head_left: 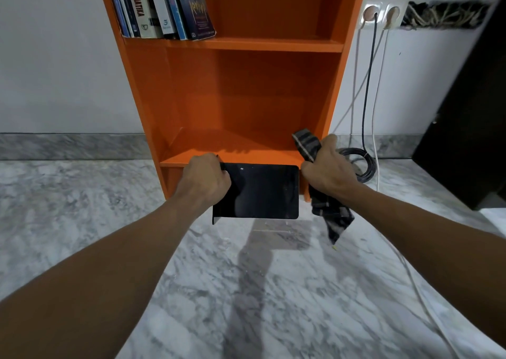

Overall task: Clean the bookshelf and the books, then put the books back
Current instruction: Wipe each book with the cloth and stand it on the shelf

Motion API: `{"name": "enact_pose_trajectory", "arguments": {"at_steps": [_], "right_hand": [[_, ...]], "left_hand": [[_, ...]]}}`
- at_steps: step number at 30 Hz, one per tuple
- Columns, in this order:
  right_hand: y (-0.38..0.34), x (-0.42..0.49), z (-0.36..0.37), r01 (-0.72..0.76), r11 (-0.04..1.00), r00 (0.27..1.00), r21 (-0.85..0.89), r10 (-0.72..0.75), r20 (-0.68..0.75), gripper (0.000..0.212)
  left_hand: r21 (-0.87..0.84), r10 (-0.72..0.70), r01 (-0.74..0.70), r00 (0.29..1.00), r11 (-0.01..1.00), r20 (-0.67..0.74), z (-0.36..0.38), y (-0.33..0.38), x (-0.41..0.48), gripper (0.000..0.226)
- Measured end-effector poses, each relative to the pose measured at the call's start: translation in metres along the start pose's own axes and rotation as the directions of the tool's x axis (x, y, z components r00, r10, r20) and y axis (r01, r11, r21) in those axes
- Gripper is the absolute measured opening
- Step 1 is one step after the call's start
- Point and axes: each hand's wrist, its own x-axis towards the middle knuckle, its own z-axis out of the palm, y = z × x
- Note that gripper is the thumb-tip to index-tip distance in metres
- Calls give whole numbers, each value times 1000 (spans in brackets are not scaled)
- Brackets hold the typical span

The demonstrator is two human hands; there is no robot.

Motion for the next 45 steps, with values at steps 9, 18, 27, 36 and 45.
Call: {"name": "enact_pose_trajectory", "arguments": {"at_steps": [9,18,27,36,45], "right_hand": [[12,3,0,232,910,973,-345,-214,91,47],[29,-30,23,485,677,872,-553,-327,363,52],[-15,-33,-2,661,628,728,-411,-670,146,51],[3,-60,47,886,277,445,-371,-730,518,44],[-27,-5,28,504,578,739,-643,-673,-26,47]], "left_hand": [[-35,15,-14,1000,999,13,-3,9,-2,32],[-120,-43,28,991,992,-126,-19,24,5,22],[22,-44,47,992,999,-122,-17,20,4,15],[16,61,-59,981,998,-184,-20,46,6,23],[122,176,-164,980,979,-94,-19,43,-3,23]]}}
